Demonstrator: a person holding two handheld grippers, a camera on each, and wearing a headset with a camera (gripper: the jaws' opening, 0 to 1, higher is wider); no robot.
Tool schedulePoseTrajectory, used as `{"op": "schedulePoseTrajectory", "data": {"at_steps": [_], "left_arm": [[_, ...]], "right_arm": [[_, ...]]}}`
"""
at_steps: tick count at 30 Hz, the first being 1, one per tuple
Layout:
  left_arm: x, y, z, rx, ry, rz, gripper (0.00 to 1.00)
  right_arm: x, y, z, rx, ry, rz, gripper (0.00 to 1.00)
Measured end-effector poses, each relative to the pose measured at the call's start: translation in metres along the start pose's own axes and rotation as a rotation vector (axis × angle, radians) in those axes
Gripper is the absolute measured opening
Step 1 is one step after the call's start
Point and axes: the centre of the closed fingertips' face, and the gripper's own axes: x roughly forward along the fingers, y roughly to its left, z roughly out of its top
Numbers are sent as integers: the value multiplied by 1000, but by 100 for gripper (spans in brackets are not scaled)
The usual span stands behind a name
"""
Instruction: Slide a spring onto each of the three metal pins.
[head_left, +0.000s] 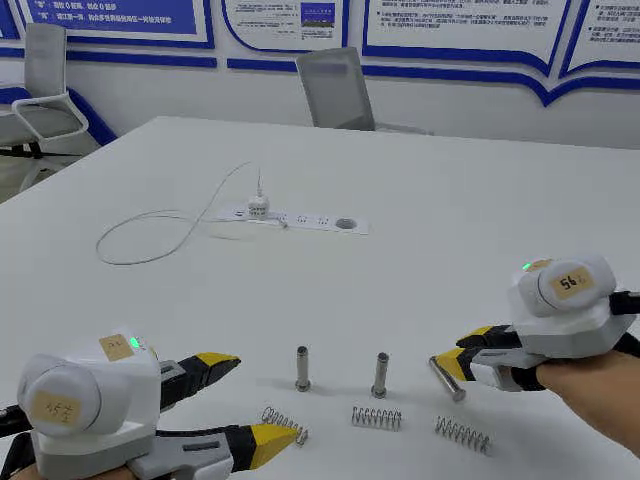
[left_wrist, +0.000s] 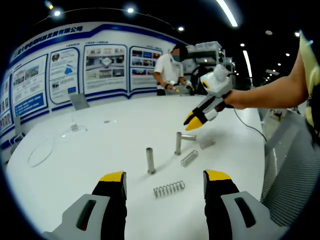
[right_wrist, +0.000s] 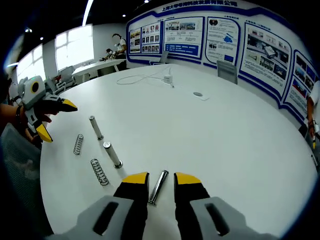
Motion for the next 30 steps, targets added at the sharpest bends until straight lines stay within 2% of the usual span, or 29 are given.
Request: {"op": "schedulePoseTrajectory", "data": {"at_steps": [10, 19, 23, 30], "left_arm": [[-3, 2, -2, -13, -1, 10, 63], [-1, 0, 0, -14, -6, 9, 63], [-1, 0, 0, -16, -8, 12, 63], [-1, 1, -2, -20, -1, 13, 62]], "right_arm": [[21, -3, -11, 55, 89, -15, 18], [30, -4, -13, 89, 131, -25, 15], [32, -6, -20, 107, 158, -34, 13], [33, -7, -20, 91, 163, -37, 11]]}}
